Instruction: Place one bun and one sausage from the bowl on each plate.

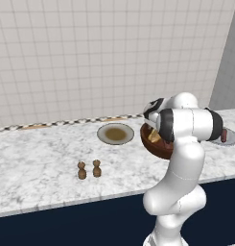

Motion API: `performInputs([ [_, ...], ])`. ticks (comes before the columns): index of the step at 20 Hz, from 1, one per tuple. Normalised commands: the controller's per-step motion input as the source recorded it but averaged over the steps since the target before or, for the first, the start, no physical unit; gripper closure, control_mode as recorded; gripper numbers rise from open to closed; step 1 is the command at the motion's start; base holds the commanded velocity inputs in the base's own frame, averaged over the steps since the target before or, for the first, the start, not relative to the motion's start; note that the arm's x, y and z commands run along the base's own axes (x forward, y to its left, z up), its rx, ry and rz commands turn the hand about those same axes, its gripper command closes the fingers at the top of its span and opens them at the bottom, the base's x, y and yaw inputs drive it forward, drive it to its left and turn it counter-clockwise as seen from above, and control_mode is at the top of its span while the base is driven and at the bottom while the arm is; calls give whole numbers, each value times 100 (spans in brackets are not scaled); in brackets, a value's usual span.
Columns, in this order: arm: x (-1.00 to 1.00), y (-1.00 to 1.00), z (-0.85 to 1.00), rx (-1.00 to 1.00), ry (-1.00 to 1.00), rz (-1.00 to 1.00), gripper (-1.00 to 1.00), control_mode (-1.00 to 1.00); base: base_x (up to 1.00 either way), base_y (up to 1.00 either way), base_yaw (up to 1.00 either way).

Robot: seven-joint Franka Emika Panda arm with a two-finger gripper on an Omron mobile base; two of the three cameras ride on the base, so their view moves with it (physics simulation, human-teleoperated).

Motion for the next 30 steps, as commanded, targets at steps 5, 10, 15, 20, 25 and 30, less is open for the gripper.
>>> performInputs([
  [5, 0, 0, -4, 0, 0, 0, -100, -100, 0, 0, 0],
  [10, 0, 0, -22, 0, -1, 0, -100, -100, 0, 0, 0],
  [15, 0, 0, 0, 0, 0, 0, -100, -100, 0, 0, 0],
  [20, 0, 0, 0, 0, 0, 0, 100, -100, 0, 0, 0],
  [25, 0, 0, 0, 0, 0, 0, 100, -100, 0, 0, 0],
  [30, 0, 0, 0, 0, 0, 0, 100, -100, 0, 0, 0],
])
